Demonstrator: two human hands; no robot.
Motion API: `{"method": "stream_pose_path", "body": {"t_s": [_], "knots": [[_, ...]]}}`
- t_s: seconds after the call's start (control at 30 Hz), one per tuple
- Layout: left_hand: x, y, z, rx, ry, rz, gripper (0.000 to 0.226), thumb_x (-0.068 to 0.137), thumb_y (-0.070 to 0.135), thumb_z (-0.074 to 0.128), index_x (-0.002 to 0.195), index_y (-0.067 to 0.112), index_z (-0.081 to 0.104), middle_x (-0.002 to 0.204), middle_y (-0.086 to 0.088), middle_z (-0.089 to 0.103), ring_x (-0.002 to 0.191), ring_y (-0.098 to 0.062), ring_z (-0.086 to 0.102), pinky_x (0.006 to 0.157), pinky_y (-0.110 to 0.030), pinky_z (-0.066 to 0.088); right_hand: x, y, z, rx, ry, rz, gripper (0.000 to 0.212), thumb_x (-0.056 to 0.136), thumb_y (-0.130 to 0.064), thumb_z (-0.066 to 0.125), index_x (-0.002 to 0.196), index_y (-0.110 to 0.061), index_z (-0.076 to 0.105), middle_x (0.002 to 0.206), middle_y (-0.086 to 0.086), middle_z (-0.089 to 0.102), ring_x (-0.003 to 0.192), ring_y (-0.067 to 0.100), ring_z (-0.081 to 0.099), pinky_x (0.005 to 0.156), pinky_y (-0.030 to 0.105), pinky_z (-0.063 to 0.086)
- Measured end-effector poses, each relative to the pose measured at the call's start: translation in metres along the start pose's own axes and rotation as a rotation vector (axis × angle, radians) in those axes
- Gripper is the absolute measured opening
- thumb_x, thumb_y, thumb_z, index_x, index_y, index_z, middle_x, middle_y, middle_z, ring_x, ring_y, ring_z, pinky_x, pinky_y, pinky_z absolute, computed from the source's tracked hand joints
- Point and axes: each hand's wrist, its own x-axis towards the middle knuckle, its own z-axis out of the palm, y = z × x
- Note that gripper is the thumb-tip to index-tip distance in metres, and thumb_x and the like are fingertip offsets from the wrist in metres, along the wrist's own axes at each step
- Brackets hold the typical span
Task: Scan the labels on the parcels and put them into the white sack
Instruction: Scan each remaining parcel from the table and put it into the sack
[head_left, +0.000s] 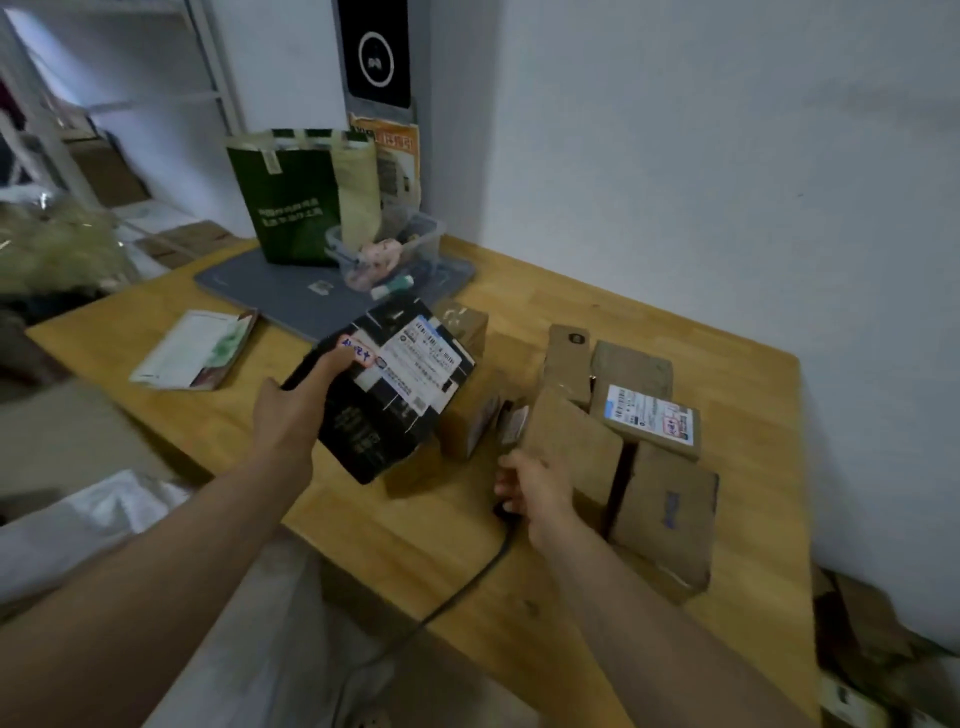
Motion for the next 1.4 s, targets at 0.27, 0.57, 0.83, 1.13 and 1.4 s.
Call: {"method": "stream_pose_path", "body": {"t_s": [0.27,0.57,0.83,1.13,1.4], "knots": [[0.0,-0.012,-0.041,-0.033,-0.099,-0.167,0.079,0.062,0.041,0.082,0.125,0.006,0.049,0.106,-0.007,0.067,0.097,-0.02,0.064,0.074,-0.032,0.05,0.028,0.076,0.02,-0.379,0.212,0.097,0.032,0.093,-0.023,0.062,0.111,0.004,0.06,0.101,0.016,0.064,0.1,0.033,0.061,0.078,0.033,0.05],[0.025,-0.012,-0.074,0.017,-0.18,-0.199,0.055,0.073,0.032,0.078,0.114,0.004,0.056,0.102,-0.007,0.069,0.09,-0.013,0.066,0.066,-0.021,0.049,0.027,0.068,0.069,0.016,0.181,0.205,0.017,0.096,-0.003,0.047,0.104,0.002,0.061,0.086,0.015,0.06,0.08,0.024,0.064,0.065,0.03,0.048],[0.031,-0.005,-0.069,-0.017,-0.279,-0.199,0.055,0.077,0.027,0.075,0.12,0.005,0.049,0.106,-0.007,0.063,0.092,-0.013,0.063,0.061,-0.018,0.05,-0.003,0.05,0.064,0.901,-0.137,0.297,0.042,0.102,-0.042,0.04,0.103,-0.001,0.051,0.076,0.013,0.062,0.031,0.01,0.044,0.026,0.018,0.028],[0.033,-0.003,-0.084,-0.048,-0.317,-0.18,0.06,0.072,0.016,0.076,0.123,0.004,0.045,0.109,-0.01,0.062,0.093,-0.016,0.063,0.058,-0.017,0.052,-0.027,0.037,0.062,0.739,-0.198,0.312,0.035,0.082,-0.002,0.071,0.11,0.002,0.05,0.113,0.028,0.05,0.102,0.042,0.06,0.054,0.045,0.059],[0.038,-0.002,-0.099,-0.101,-0.273,-0.115,0.072,0.057,0.014,0.08,0.119,0.007,0.046,0.108,-0.01,0.063,0.088,-0.015,0.065,0.053,-0.014,0.052,-0.057,0.034,0.067,0.609,-0.381,-0.098,0.052,0.067,0.014,0.067,0.114,-0.003,0.051,0.093,0.016,0.066,0.09,0.029,0.066,0.075,0.038,0.059]]}}
